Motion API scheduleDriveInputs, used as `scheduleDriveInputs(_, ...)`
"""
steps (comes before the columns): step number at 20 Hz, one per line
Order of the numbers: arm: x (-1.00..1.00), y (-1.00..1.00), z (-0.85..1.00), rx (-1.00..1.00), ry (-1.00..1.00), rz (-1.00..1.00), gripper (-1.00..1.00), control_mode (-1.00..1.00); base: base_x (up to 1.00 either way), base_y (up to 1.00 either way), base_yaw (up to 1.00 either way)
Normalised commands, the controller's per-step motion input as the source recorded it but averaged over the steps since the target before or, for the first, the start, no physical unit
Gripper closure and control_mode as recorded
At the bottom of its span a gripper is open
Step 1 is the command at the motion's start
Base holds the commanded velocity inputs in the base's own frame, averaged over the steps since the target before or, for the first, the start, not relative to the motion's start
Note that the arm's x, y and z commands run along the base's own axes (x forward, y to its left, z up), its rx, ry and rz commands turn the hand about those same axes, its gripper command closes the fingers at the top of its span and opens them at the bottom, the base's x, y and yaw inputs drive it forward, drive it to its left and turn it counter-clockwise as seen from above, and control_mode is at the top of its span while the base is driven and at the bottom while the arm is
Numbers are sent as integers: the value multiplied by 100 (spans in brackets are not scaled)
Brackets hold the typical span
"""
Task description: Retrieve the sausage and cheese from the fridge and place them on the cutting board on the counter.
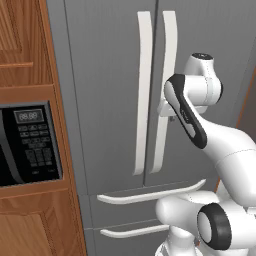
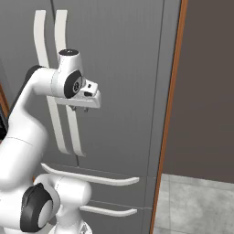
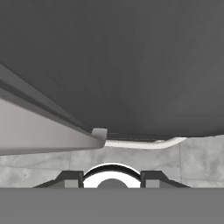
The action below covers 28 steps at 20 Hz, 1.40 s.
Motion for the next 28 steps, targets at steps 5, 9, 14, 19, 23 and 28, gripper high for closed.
scheduleDriveInputs(5, 0, 0, 0, 0, 0, 0, -100, 100, 0, 0, 0)
scheduleDriveInputs(9, 0, 0, 0, 0, 0, 0, -100, 100, 0, 0, 0)
scheduleDriveInputs(14, 0, 0, 0, 0, 0, 0, -100, 100, 0, 0, 0)
scheduleDriveInputs(19, 0, 0, 0, 0, 0, 0, -100, 100, -10, 0, 0)
scheduleDriveInputs(23, 0, 0, 0, 0, 0, 0, -100, 100, -43, 6, 0)
scheduleDriveInputs(28, 0, 0, 0, 0, 0, 0, -100, 100, -26, 31, 0)
